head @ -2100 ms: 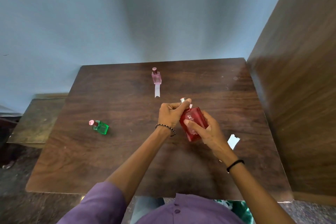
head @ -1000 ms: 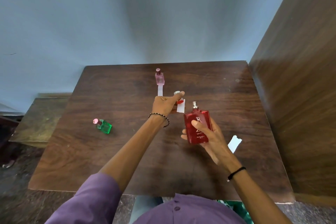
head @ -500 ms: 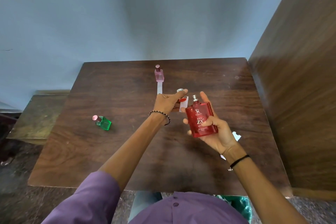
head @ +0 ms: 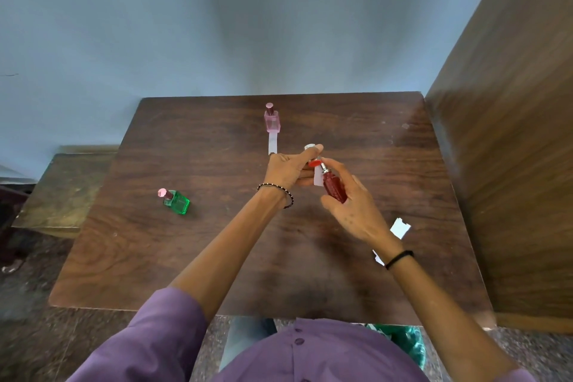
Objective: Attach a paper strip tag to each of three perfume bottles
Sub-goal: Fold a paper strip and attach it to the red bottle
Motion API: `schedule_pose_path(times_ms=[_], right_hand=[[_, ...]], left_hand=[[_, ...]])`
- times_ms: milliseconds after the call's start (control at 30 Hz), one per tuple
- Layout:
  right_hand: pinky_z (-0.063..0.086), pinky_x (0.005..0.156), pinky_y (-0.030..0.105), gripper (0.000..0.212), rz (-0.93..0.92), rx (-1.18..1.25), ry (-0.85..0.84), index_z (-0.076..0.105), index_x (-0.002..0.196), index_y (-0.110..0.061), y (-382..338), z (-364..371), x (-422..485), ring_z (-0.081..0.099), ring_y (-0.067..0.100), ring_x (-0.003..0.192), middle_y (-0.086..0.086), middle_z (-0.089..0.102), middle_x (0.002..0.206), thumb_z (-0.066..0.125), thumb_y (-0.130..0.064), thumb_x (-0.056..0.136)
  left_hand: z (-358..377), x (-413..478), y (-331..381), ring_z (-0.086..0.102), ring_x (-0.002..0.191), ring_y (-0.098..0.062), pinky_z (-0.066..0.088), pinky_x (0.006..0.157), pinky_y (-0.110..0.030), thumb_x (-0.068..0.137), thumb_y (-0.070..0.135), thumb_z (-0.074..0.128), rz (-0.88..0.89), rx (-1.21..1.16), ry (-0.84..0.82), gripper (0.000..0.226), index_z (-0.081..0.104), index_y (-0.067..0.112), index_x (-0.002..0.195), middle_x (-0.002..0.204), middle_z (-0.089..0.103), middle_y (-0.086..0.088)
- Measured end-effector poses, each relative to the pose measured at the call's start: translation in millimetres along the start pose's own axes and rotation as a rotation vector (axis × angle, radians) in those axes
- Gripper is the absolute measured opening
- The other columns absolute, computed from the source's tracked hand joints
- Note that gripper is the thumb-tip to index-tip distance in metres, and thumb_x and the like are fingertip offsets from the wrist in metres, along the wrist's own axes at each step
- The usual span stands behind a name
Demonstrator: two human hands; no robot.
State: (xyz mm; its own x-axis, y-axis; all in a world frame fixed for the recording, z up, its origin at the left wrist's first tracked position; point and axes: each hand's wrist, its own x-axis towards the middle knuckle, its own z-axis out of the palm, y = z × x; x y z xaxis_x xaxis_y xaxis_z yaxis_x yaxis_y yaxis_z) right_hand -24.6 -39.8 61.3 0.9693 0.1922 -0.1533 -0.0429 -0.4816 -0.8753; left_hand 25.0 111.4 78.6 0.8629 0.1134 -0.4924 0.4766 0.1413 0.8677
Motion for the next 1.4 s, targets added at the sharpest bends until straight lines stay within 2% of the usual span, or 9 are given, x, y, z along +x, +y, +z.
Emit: schedule_pose_path(times_ms=[133,233,700,967,1067,1167,1267,1333,1400], right_hand=[[0.04,0.067,0.016,0.069,-0.021,-0.132,0.052,0.031,0.145,-0.051,1,3,2,0.053,0.015,0.093,0.004,0.046,0.11,0.063,-0.025,0.089],[0.04,0.063,0.015,0.069,-0.034,-0.186,0.074,0.03,0.146,-0.048,2,4,1,0.051,0.014,0.089,0.004,0.042,0.108,0.064,-0.027,0.089],[0.037,0.059,0.016,0.066,-0.035,-0.177,0.111,0.029,0.144,-0.045,4,6,-4,0.049,0.009,0.08,0.003,0.04,0.102,0.061,-0.023,0.091],[0.035,0.063,0.015,0.068,0.002,-0.132,0.122,0.027,0.148,-0.046,-1,-3,-10,0.049,0.009,0.087,0.004,0.043,0.11,0.061,-0.024,0.093],[0.041,0.07,0.02,0.068,0.013,-0.05,0.13,0.03,0.147,-0.048,-3,-7,-12,0.053,0.015,0.097,-0.001,0.049,0.117,0.063,-0.024,0.092],[0.057,0.074,0.033,0.056,0.091,0.18,0.124,0.044,0.134,-0.047,0,-12,-14,0.066,0.022,0.089,-0.006,0.067,0.108,0.067,-0.025,0.088],[0.061,0.084,0.053,0.037,0.266,0.536,0.051,0.054,0.121,-0.02,0,-16,-15,0.074,0.03,0.096,0.007,0.077,0.104,0.072,-0.024,0.089],[0.06,0.084,0.055,0.033,0.285,0.643,-0.037,0.06,0.121,-0.008,-2,-20,-16,0.075,0.03,0.099,0.017,0.075,0.109,0.071,-0.022,0.092],[0.059,0.087,0.056,0.036,0.271,0.638,-0.126,0.064,0.122,-0.008,-3,-24,-17,0.074,0.034,0.098,0.019,0.076,0.106,0.07,-0.028,0.094]], left_hand=[[2,-1,1,0.077,0.078,-0.023,0.064,0.068,-0.033,0.082,0.028,0.081,-0.012,-0.032,-0.015,0.032,0.077,-0.003,0.089,0.086,0.078,-0.015],[3,-2,1,0.076,0.078,-0.023,0.064,0.069,-0.034,0.082,0.028,0.081,-0.012,-0.041,-0.015,0.033,0.077,-0.004,0.092,0.088,0.078,-0.015],[8,-3,-1,0.076,0.077,-0.022,0.064,0.07,-0.034,0.083,0.029,0.08,-0.017,-0.003,-0.024,0.027,0.077,0.002,0.084,0.085,0.078,-0.013],[6,-1,-3,0.077,0.085,-0.022,0.064,0.074,-0.035,0.083,0.031,0.08,-0.004,-0.006,-0.016,0.037,0.076,-0.002,0.099,0.095,0.078,-0.013],[6,-1,-4,0.077,0.089,-0.022,0.063,0.078,-0.036,0.083,0.032,0.079,0.004,-0.003,-0.025,0.038,0.076,-0.002,0.1,0.097,0.078,-0.011],[6,1,-6,0.077,0.087,-0.023,0.063,0.08,-0.037,0.083,0.032,0.08,0.02,0.002,-0.008,0.038,0.077,-0.002,0.1,0.096,0.078,-0.012],[4,3,-9,0.077,0.086,-0.022,0.063,0.08,-0.034,0.084,0.031,0.079,0.036,0.012,0.018,0.036,0.077,-0.001,0.099,0.096,0.078,-0.012],[4,4,-11,0.077,0.087,-0.023,0.063,0.078,-0.032,0.084,0.03,0.079,0.04,0.008,0.021,0.034,0.078,0.0,0.098,0.096,0.078,-0.013],[5,3,-11,0.077,0.086,-0.024,0.063,0.075,-0.03,0.084,0.03,0.078,0.043,0.002,0.014,0.032,0.078,0.0,0.096,0.095,0.078,-0.013]])
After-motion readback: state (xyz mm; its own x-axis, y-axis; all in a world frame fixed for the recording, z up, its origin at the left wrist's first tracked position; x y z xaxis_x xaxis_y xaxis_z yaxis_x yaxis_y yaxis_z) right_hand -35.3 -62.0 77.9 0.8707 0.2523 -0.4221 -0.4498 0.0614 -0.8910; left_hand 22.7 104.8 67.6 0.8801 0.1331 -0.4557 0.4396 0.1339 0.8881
